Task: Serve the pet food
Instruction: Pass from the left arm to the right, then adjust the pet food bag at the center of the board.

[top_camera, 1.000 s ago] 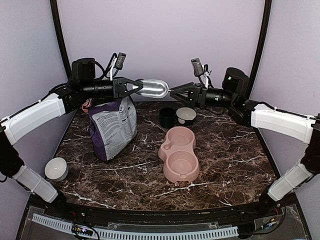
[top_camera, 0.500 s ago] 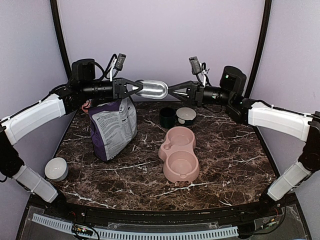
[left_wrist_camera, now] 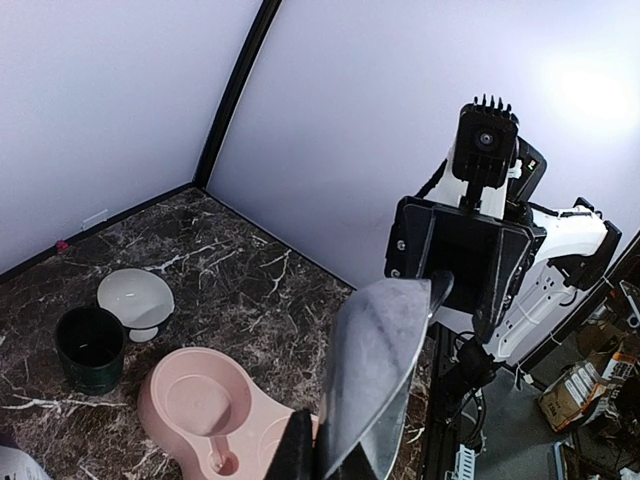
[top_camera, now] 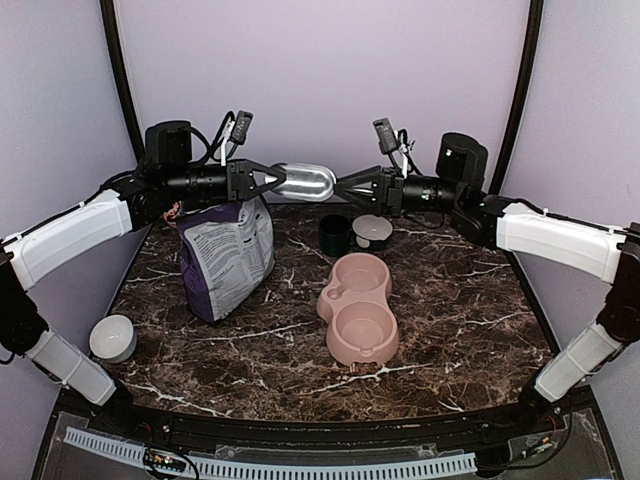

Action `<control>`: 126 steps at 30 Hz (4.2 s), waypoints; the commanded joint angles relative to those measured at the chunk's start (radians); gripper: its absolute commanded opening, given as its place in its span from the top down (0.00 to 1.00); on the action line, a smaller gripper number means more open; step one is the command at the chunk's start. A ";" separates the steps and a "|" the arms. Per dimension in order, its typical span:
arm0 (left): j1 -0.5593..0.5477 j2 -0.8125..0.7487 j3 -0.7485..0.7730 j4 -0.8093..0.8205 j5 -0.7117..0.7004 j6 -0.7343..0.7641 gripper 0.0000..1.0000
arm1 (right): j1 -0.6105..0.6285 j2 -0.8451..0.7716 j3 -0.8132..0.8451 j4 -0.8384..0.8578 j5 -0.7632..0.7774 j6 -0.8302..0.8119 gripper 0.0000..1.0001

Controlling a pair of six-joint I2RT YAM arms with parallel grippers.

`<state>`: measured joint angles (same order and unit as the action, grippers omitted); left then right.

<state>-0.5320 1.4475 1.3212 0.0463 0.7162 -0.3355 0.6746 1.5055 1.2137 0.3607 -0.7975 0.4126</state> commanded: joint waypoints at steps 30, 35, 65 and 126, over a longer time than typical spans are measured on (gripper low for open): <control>-0.002 -0.028 -0.019 0.044 -0.018 0.007 1.00 | 0.018 -0.012 0.000 0.100 -0.036 0.041 1.00; -0.002 -0.041 0.012 -0.042 -0.053 0.052 0.89 | 0.020 -0.031 -0.039 0.076 0.018 0.025 1.00; 0.004 -0.065 0.438 -0.924 -1.011 0.379 0.30 | -0.049 -0.014 -0.157 -0.003 0.173 -0.048 1.00; 0.227 0.028 0.682 -0.776 -1.259 0.706 1.00 | -0.056 -0.003 -0.204 0.026 0.102 -0.039 1.00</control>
<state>-0.3225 1.6249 1.8671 -0.9363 -0.3794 0.3073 0.6231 1.4857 0.9665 0.3244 -0.6693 0.3691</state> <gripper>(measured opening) 0.008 0.106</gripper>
